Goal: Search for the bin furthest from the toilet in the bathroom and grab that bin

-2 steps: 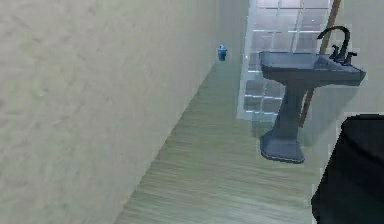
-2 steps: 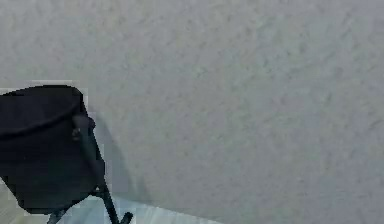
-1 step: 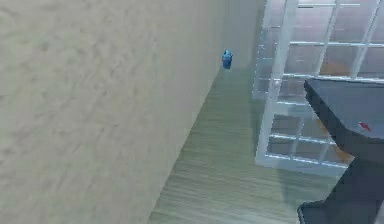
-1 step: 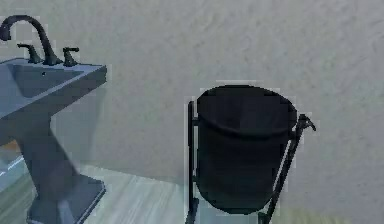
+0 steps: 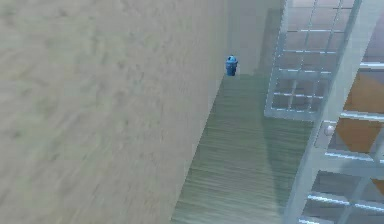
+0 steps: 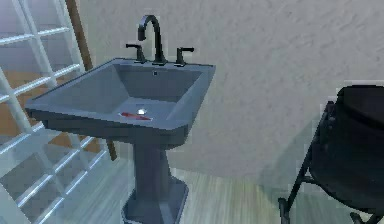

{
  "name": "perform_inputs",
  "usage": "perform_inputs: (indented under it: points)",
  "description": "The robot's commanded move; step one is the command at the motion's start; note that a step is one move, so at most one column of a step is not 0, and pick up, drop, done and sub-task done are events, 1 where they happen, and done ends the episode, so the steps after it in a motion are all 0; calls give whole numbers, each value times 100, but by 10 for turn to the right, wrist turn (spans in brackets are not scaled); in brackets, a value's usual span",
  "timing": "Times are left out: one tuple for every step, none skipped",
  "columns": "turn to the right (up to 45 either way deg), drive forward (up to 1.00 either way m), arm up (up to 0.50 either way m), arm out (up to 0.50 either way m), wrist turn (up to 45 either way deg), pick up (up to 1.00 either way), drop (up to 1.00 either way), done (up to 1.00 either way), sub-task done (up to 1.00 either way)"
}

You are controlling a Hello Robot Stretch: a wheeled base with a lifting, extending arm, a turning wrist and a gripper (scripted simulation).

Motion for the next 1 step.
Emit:
perform_inputs:
  points:
    - [120, 0, 0, 0, 0, 0, 0, 0, 0]
